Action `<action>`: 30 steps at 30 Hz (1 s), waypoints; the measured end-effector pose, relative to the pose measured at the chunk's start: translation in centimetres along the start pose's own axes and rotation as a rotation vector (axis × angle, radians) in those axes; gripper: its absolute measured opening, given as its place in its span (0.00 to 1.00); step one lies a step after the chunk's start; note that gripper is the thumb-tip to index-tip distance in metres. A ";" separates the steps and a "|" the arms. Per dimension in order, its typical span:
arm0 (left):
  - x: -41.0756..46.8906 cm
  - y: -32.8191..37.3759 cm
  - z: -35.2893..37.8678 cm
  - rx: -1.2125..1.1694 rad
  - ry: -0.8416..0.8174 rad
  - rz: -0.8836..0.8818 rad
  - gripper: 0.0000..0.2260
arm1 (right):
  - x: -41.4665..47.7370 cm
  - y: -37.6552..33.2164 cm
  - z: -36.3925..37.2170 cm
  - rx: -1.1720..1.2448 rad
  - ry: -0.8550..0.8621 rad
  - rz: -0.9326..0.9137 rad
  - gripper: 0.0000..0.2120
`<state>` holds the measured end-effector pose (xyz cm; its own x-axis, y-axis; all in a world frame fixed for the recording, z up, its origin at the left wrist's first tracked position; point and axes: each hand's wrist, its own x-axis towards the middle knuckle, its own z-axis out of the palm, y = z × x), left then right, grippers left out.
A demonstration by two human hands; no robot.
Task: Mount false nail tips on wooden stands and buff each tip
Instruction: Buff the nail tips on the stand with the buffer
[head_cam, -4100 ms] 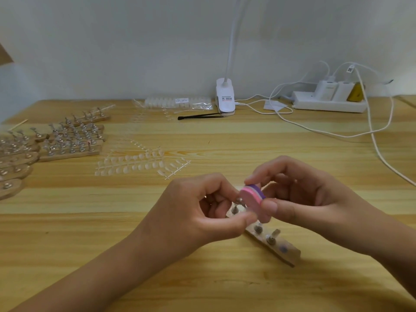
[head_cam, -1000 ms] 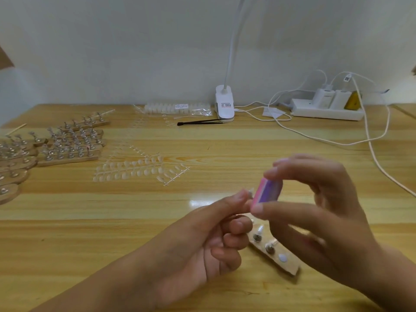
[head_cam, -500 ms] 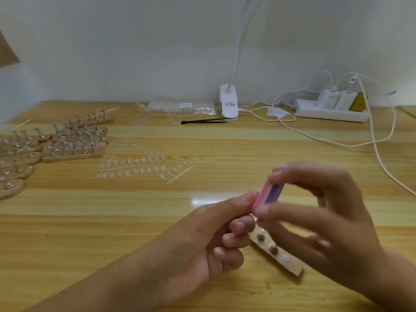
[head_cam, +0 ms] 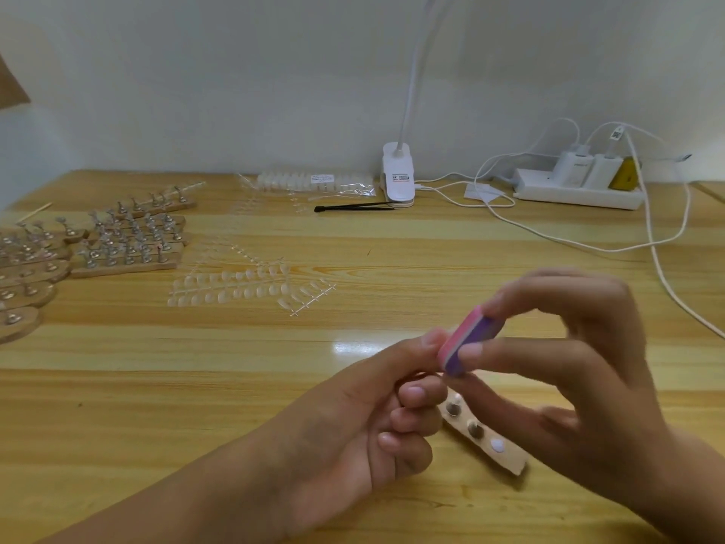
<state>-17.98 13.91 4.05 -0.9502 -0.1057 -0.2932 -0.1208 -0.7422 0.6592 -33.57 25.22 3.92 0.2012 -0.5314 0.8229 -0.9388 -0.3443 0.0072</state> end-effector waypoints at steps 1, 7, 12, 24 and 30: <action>0.1 0.0 -0.1 -0.026 0.002 -0.012 0.18 | -0.1 0.0 0.1 -0.002 -0.021 -0.013 0.12; 0.0 -0.1 -0.1 -0.118 -0.006 -0.056 0.13 | 0.2 -0.1 0.0 0.010 -0.019 0.025 0.10; -0.1 0.0 -0.1 -0.114 0.005 -0.056 0.11 | 0.2 0.1 0.0 0.048 -0.018 0.036 0.11; -0.2 -0.1 0.1 -0.148 0.037 -0.061 0.11 | 0.4 -0.4 0.3 0.179 -0.036 0.107 0.08; -0.1 -0.2 0.3 -0.176 0.068 -0.044 0.18 | 0.3 -0.6 0.3 0.270 -0.033 0.171 0.08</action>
<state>-17.96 14.26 4.14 -0.9228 -0.1110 -0.3689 -0.1036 -0.8507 0.5153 -32.85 25.03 4.05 0.0600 -0.6225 0.7803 -0.8526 -0.4385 -0.2842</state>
